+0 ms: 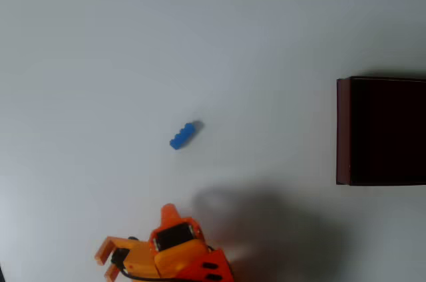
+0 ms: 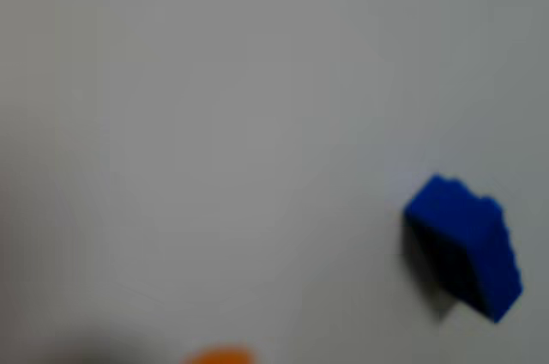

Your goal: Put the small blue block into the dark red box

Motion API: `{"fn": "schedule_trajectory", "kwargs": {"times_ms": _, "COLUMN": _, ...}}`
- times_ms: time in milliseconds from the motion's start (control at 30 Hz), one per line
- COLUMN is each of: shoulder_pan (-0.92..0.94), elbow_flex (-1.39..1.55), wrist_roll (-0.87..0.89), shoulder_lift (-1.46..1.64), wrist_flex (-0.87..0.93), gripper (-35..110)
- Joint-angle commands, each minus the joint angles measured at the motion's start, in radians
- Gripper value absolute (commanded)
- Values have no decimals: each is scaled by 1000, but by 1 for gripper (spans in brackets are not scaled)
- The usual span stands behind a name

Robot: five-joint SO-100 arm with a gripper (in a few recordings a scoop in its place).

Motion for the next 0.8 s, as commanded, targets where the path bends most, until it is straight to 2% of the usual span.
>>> {"fn": "schedule_trajectory", "kwargs": {"times_ms": 0, "shoulder_pan": 0, "elbow_flex": 3, "wrist_roll": 0, "shoulder_lift": 6, "wrist_flex": 20, "gripper": 0}}
{"fn": "schedule_trajectory", "kwargs": {"times_ms": 100, "shoulder_pan": -5, "elbow_flex": 3, "wrist_roll": 37, "shoulder_lift": 6, "wrist_flex": 20, "gripper": 0}}
{"fn": "schedule_trajectory", "kwargs": {"times_ms": 400, "shoulder_pan": 37, "elbow_flex": -43, "wrist_roll": 388, "shoulder_lift": 8, "wrist_flex": -29, "gripper": 0}}
{"fn": "schedule_trajectory", "kwargs": {"times_ms": 667, "shoulder_pan": 175, "elbow_flex": -219, "wrist_roll": 989, "shoulder_lift": -2, "wrist_flex": 51, "gripper": 1}}
{"fn": "schedule_trajectory", "kwargs": {"times_ms": 767, "shoulder_pan": 207, "elbow_flex": -256, "wrist_roll": 1233, "shoulder_lift": -104, "wrist_flex": 43, "gripper": 8}}
